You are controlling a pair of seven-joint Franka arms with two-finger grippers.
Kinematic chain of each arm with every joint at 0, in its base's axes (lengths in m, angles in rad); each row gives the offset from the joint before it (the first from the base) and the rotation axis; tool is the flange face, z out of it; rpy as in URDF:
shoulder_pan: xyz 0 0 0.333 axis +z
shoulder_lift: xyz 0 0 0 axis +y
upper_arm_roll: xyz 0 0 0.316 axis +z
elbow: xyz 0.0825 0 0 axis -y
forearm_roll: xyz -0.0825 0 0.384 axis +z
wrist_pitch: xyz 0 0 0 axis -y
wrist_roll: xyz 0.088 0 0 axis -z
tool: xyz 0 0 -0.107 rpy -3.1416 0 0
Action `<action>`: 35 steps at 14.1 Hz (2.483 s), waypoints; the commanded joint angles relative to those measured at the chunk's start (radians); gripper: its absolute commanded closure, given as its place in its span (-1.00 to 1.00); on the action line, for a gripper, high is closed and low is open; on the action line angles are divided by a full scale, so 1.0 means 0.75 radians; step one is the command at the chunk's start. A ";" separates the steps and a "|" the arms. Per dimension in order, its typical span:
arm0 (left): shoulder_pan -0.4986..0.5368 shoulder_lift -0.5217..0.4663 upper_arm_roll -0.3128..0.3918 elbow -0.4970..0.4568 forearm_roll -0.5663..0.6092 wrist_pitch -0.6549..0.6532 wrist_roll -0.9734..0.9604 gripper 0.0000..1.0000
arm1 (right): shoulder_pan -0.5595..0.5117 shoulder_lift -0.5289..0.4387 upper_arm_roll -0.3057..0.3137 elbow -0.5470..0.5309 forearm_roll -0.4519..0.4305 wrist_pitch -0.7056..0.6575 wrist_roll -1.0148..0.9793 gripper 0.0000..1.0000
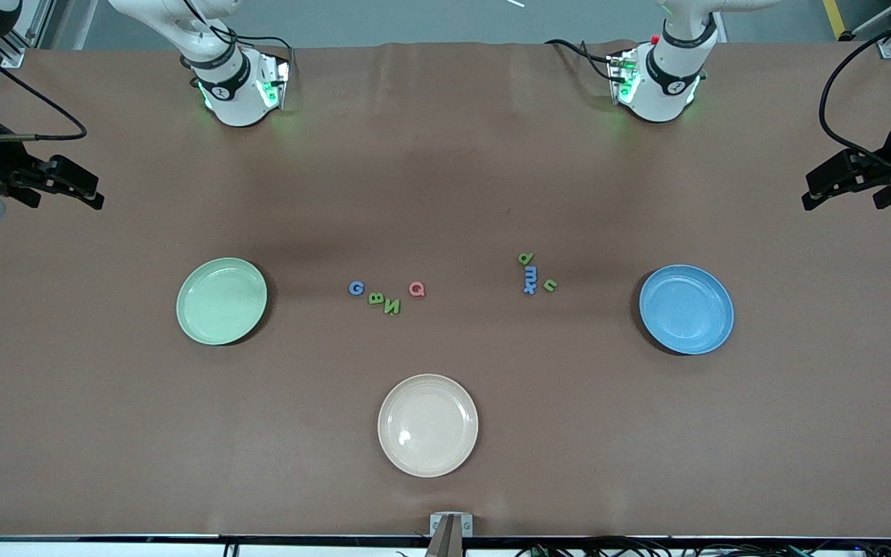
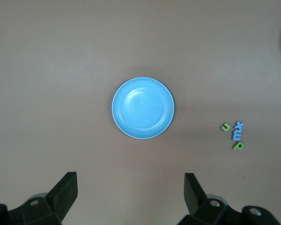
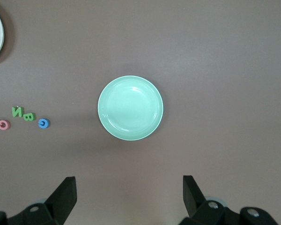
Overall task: Sort upper and lower case letters into plates
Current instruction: 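Reach the right gripper to the blue c while the left gripper reaches the green u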
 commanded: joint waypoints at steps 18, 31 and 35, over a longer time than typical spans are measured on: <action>-0.017 0.249 -0.010 0.028 -0.006 0.006 0.052 -1.00 | -0.050 0.115 -0.007 0.059 0.018 -0.012 0.001 -1.00; -0.444 0.642 -0.031 -0.107 -0.121 0.583 -0.675 -0.94 | 0.045 0.435 -0.002 0.068 0.030 0.158 0.222 -1.00; -0.524 0.683 -0.029 -0.217 -0.117 0.742 -0.751 -0.92 | 0.217 0.431 0.000 -0.128 0.032 0.395 0.540 -1.00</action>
